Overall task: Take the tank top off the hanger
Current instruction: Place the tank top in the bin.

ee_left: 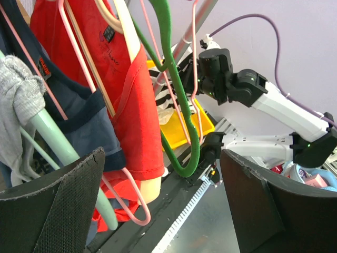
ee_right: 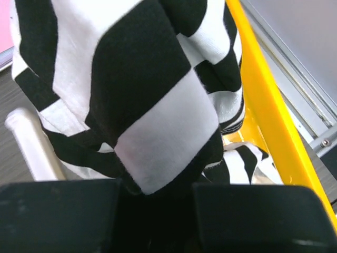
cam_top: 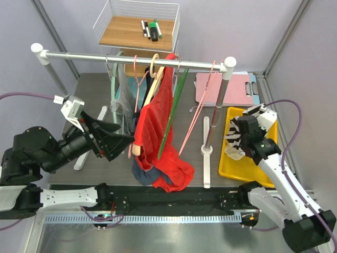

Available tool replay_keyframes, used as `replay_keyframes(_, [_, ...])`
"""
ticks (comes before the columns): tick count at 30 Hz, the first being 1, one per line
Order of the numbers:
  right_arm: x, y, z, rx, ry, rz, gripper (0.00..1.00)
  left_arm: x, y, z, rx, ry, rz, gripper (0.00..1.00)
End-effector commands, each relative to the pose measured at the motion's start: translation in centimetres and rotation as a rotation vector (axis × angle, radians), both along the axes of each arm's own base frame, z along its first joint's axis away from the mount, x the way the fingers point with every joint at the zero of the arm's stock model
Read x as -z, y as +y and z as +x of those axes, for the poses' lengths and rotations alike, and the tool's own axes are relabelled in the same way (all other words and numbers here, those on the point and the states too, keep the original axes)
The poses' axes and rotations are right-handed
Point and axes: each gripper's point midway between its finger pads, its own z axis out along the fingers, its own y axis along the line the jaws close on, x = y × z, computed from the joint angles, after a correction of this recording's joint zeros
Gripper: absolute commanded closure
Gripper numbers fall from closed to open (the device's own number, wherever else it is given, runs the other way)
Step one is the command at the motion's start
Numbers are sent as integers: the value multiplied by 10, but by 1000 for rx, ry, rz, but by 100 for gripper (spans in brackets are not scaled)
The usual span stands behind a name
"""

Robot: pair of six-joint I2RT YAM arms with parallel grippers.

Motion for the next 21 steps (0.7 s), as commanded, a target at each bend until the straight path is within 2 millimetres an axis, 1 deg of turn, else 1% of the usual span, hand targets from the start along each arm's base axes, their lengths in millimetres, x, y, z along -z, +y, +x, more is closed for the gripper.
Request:
replay_keyframes(1, [-4, -17, 19, 22, -24, 106, 99, -11, -3, -1, 14, -18, -9, 10])
replay_keyframes(4, [22, -20, 14, 81, 3, 153, 99, -12, -5, 2, 7, -34, 14, 10])
replay_keyframes(6, [28, -19, 13, 120, -6, 195, 99, -11, -8, 6, -5, -45, 42, 10])
replay_keyframes(8, [38, -24, 6, 186, -7, 210, 95, -10, -3, 14, -57, -46, 72, 10])
replay_keyframes(9, [41, -23, 5, 214, -22, 239, 93, -8, -3, 17, -73, -52, 91, 10])
replay_keyframes(10, [52, -24, 0, 239, -9, 244, 87, -5, -4, 23, -99, -53, 114, 10])
replay_keyframes(11, [56, -28, -2, 260, -4, 234, 82, -3, -4, 25, -110, -53, 131, 10])
replay_keyframes(12, [64, -29, -6, 268, 21, 224, 74, -4, -4, 27, -120, -57, 137, 9])
replay_keyframes(14, [66, -31, -11, 272, 48, 204, 63, -1, -6, 31, -139, -56, 166, 9])
replay_keyframes(15, [58, -31, -10, 265, 32, 205, 32, -1, -6, 32, -146, -58, 171, 9])
replay_keyframes(16, [52, -31, -10, 260, 18, 208, 11, 0, -8, 35, -155, -57, 185, 9])
replay_keyframes(17, [46, -29, -11, 248, 2, 220, 1, 0, -5, 37, -173, -61, 193, 9])
replay_keyframes(19, [17, -26, -10, 215, -89, 251, 0, -2, -4, 41, -195, -64, 203, 9])
replay_keyframes(20, [8, -23, -10, 194, -112, 261, 0, -4, -3, 43, -213, -68, 208, 9])
replay_keyframes(21, [-8, -19, -8, 163, -147, 279, 0, -10, -1, 44, -219, -74, 198, 9])
